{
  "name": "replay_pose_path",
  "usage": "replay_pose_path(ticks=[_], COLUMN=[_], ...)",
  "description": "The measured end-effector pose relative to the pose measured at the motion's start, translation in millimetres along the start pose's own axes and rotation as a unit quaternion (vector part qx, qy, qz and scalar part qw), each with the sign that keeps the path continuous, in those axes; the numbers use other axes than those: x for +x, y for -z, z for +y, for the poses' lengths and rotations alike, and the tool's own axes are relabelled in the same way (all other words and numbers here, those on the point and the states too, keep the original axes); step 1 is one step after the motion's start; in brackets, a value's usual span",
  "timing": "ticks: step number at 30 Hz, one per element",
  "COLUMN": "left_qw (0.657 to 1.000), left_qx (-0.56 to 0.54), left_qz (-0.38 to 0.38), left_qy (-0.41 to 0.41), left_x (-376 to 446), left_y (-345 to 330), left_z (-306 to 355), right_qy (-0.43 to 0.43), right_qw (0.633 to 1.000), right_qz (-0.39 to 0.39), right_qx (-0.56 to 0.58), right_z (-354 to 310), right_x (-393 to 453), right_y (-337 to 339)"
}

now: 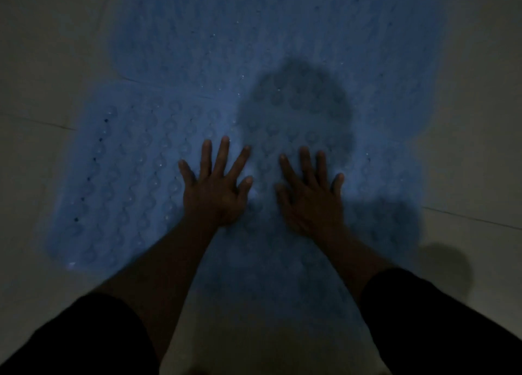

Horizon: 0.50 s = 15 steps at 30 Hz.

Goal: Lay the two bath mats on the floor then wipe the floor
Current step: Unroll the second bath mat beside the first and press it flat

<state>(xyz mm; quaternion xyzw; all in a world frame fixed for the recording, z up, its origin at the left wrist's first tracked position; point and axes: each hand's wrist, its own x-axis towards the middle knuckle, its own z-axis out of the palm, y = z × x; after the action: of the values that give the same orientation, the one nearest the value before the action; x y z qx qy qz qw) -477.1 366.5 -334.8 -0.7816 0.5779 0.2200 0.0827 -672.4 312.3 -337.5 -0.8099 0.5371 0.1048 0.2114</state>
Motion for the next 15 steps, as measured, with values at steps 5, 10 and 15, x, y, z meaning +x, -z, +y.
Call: replay_pose_path(ticks=[5, 10, 15], left_qw=[0.99, 0.982, 0.98], left_qx=[-0.093, -0.17, -0.177], left_qz=[-0.091, -0.055, -0.06], left_qy=[0.059, 0.063, 0.068], left_x=[-28, -117, -195], left_y=[75, 166, 300], left_z=[30, 64, 78], right_qy=[-0.043, -0.067, -0.068], right_qw=[0.986, 0.982, 0.985], right_qz=[-0.11, -0.097, -0.056], right_qx=[0.118, 0.15, 0.148], right_z=[-16, -42, -71], right_x=[-26, -112, -181], right_y=[70, 161, 296])
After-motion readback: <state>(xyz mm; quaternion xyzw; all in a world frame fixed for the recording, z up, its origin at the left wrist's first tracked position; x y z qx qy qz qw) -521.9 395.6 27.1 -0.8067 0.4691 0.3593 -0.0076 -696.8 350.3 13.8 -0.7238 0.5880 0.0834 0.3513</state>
